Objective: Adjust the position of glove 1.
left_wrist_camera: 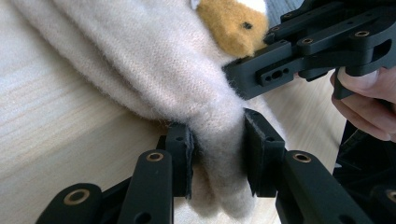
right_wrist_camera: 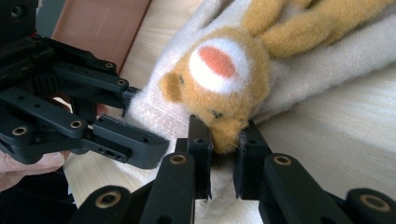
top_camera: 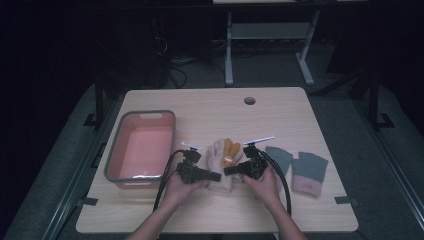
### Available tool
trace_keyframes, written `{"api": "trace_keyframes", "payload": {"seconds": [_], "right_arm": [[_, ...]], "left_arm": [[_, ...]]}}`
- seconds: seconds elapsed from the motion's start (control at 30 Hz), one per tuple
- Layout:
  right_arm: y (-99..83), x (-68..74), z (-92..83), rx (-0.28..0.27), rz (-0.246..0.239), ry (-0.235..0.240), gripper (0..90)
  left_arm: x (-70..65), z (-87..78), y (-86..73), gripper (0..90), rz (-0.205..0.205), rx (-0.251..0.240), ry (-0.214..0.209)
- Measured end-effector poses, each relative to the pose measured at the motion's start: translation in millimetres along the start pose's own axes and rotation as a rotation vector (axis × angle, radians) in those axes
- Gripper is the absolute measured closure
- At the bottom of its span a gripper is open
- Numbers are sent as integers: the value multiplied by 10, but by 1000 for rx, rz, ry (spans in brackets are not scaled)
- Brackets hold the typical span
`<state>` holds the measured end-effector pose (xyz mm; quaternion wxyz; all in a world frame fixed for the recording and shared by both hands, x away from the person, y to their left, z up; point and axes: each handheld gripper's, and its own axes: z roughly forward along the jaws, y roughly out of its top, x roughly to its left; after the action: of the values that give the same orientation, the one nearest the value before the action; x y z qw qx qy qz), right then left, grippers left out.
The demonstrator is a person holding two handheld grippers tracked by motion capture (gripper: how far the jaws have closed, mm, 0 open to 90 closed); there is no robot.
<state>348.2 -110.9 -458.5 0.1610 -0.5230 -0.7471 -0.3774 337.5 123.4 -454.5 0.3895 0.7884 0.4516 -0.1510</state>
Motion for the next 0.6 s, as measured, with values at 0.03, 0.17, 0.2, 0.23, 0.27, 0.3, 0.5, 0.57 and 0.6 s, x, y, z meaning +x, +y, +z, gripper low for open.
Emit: {"api": "trace_keyframes", "payload": {"seconds": [0.03,0.17,0.2,0.23,0.27,0.3,0.5,0.57,0.6], "right_arm": [[2,1,-3,-3,-4,3,796],[14,24,-28,-1,1,11,797],[19,29,-34,-1,-2,12,798],[25,34,-41,-3,-6,10,798],[32,44,-53,-2,-6,9,798],[40,48,-65,-6,-12,10,799],[77,89,-158,-21,-6,29,800],[92,100,-187,-28,-16,27,800],[99,111,-202,-26,-13,27,801]], "left_arm": [[-3,-9,2,664,-1,-5,-2],[-7,-29,17,664,0,-9,-9],[-10,-36,23,664,0,-10,-11],[-17,-45,29,664,-1,-14,-13],[-24,-57,35,664,0,-15,-15],[-29,-67,42,664,1,-18,-17],[-86,-134,106,665,17,-37,-25],[-96,-150,119,665,18,-40,-26],[-103,-162,128,665,18,-45,-30]]}}
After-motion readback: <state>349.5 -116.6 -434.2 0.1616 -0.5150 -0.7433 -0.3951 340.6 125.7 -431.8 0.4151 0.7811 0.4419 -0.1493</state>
